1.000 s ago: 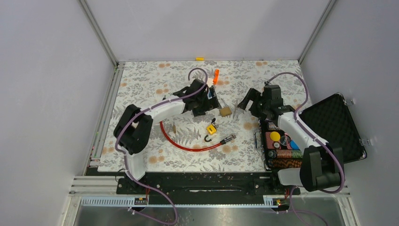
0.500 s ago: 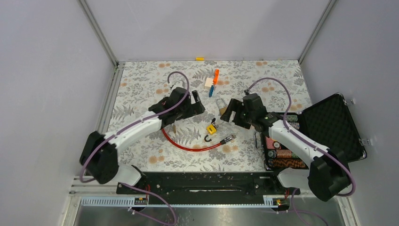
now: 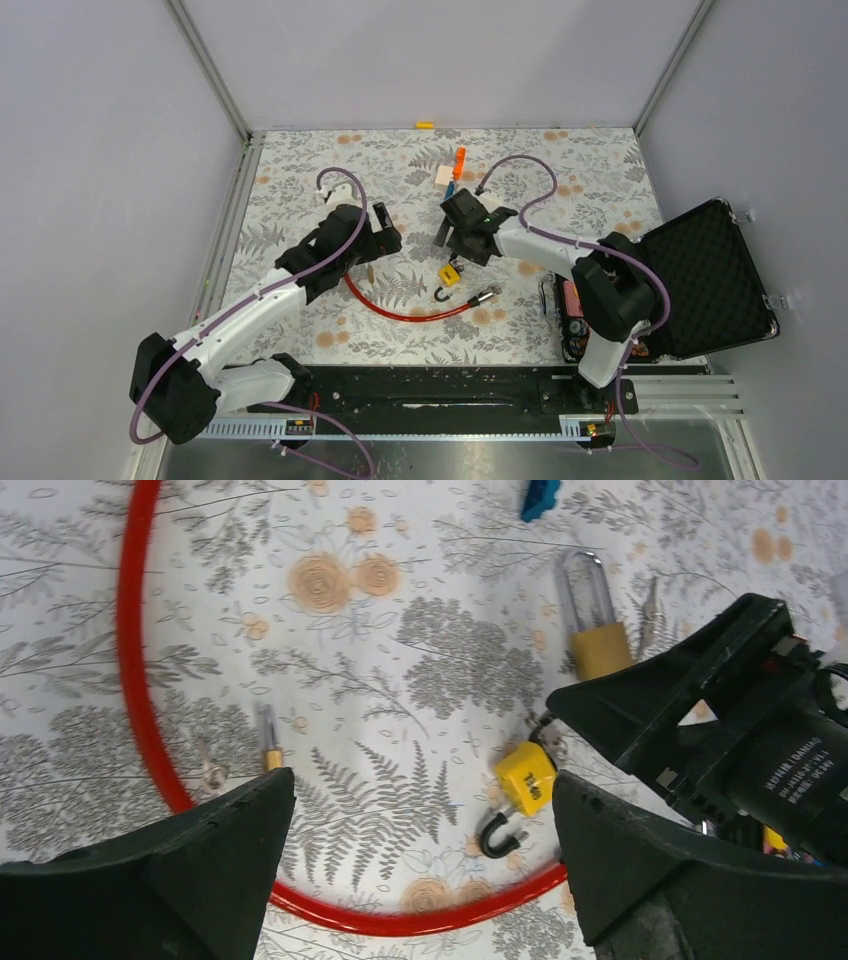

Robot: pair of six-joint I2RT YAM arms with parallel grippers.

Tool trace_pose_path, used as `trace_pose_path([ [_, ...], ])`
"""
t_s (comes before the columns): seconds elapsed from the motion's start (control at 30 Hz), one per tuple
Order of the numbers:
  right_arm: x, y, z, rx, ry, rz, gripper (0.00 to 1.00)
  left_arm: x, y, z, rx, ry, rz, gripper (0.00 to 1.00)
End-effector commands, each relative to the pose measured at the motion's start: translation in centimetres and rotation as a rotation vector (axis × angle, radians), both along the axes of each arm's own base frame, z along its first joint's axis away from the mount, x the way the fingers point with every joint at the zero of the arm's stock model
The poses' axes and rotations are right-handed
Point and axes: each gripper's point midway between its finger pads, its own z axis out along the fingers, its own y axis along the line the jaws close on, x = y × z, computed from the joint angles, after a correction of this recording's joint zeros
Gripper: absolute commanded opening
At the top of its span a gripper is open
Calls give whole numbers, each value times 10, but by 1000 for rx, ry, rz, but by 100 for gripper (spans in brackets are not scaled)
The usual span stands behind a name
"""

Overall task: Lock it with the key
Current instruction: Pick up the lock from the center of the board.

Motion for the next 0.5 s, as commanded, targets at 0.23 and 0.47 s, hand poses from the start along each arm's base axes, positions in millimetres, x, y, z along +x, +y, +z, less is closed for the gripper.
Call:
trace_pose_path([
  [0.23, 4, 11, 9, -349, -68, -161, 83, 6, 62, 3, 63, -75, 176, 99],
  [0.47, 10, 16, 14, -352, -88, -222, 82, 2, 58, -1, 46, -65, 134, 99],
])
